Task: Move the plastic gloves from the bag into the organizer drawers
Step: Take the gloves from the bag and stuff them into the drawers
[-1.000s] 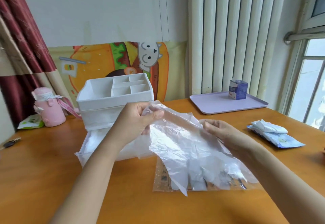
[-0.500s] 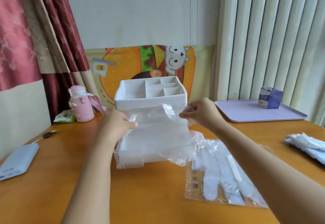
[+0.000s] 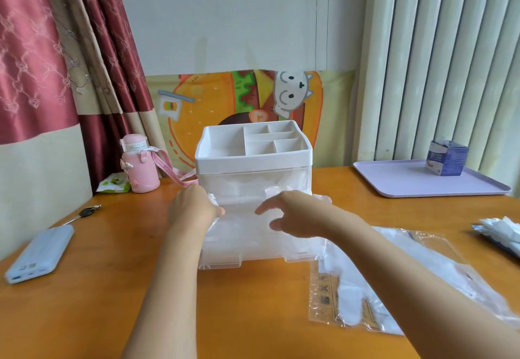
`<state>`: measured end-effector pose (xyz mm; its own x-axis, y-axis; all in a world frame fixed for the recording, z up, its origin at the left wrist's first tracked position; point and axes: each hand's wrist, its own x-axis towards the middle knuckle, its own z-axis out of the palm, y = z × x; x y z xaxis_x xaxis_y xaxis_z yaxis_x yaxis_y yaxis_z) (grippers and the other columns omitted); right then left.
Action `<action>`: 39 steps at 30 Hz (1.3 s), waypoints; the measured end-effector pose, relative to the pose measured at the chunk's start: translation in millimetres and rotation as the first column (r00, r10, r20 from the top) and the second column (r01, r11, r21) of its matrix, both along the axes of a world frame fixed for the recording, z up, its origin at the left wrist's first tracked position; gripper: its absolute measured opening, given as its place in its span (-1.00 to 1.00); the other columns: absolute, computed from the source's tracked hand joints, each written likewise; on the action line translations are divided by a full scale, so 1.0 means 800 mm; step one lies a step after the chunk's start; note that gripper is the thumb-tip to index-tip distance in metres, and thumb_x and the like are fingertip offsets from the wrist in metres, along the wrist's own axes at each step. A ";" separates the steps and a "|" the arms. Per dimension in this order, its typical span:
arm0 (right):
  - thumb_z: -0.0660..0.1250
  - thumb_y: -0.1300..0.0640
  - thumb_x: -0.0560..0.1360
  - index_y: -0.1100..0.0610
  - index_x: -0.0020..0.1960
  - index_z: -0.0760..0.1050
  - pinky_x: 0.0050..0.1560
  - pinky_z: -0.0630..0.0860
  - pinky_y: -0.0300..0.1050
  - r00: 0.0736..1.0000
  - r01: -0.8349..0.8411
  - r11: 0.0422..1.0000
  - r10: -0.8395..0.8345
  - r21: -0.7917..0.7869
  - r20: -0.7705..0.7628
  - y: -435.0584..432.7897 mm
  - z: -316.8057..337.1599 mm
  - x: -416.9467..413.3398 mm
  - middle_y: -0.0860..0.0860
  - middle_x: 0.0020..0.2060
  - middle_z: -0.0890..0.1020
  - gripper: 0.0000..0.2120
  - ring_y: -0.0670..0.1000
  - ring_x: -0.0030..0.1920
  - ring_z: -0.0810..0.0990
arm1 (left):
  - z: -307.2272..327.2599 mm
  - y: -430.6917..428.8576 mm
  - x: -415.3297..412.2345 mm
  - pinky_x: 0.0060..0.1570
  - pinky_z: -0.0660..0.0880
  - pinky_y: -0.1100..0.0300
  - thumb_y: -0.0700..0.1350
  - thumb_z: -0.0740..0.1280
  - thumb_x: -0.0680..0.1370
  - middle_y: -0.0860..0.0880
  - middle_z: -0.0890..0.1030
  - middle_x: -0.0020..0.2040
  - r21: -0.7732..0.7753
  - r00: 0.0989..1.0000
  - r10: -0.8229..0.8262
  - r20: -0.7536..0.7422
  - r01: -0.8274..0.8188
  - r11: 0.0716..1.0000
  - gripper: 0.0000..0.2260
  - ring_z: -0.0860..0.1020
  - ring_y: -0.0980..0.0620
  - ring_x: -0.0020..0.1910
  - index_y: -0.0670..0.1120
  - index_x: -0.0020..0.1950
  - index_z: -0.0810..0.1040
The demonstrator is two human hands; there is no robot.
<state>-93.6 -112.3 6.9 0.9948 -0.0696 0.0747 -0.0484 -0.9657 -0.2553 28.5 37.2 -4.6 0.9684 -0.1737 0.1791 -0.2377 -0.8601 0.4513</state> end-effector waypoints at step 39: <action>0.17 0.10 0.63 0.13 0.52 0.18 0.40 0.21 -0.09 0.948 0.072 0.995 -0.088 -0.063 -0.306 0.011 0.015 0.011 0.04 0.49 0.26 -0.51 0.09 0.46 0.24 | -0.034 -0.044 0.006 0.04 0.43 0.16 -0.13 0.31 0.57 -0.11 0.51 0.09 0.273 0.869 -0.371 -0.329 0.463 0.843 -0.68 0.49 -0.05 0.05 -0.13 0.32 0.47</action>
